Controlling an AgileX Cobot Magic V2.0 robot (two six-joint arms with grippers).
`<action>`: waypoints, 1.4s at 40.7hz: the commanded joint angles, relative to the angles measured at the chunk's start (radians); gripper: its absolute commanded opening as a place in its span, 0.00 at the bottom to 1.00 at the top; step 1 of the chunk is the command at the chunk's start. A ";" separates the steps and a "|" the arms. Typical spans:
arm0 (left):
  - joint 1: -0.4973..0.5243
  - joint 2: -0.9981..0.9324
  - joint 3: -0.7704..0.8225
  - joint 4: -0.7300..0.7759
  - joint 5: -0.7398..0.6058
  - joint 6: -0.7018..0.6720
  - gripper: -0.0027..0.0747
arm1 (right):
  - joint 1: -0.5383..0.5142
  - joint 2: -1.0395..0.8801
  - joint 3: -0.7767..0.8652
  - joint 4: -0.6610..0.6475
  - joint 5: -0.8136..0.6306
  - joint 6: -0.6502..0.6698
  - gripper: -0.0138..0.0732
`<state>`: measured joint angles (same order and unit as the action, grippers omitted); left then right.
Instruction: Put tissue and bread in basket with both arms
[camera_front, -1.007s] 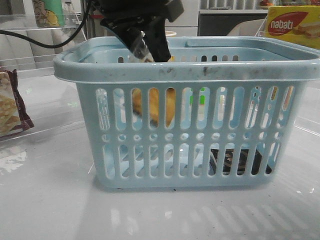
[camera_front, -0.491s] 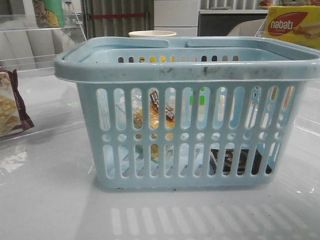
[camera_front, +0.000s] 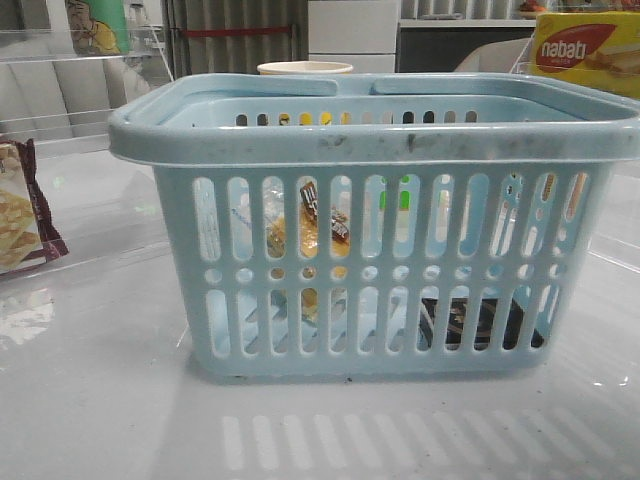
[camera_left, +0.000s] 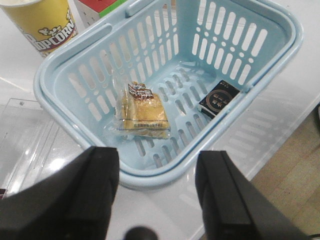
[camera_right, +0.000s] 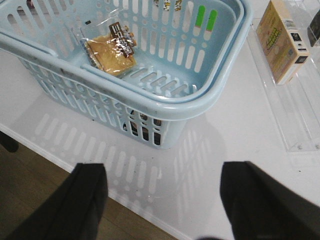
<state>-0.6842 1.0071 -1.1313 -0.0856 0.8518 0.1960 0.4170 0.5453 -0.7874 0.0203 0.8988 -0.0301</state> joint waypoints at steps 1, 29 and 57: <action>-0.005 -0.092 0.032 -0.010 -0.080 -0.013 0.58 | -0.002 0.003 -0.027 -0.005 -0.068 -0.004 0.82; -0.005 -0.310 0.303 0.013 -0.156 -0.013 0.58 | -0.002 0.003 -0.027 -0.005 -0.069 -0.004 0.82; -0.005 -0.310 0.303 0.027 -0.162 -0.013 0.15 | -0.002 0.003 -0.027 -0.006 -0.063 -0.004 0.32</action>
<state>-0.6842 0.6988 -0.7996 -0.0563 0.7694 0.1960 0.4170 0.5453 -0.7874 0.0189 0.9003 -0.0301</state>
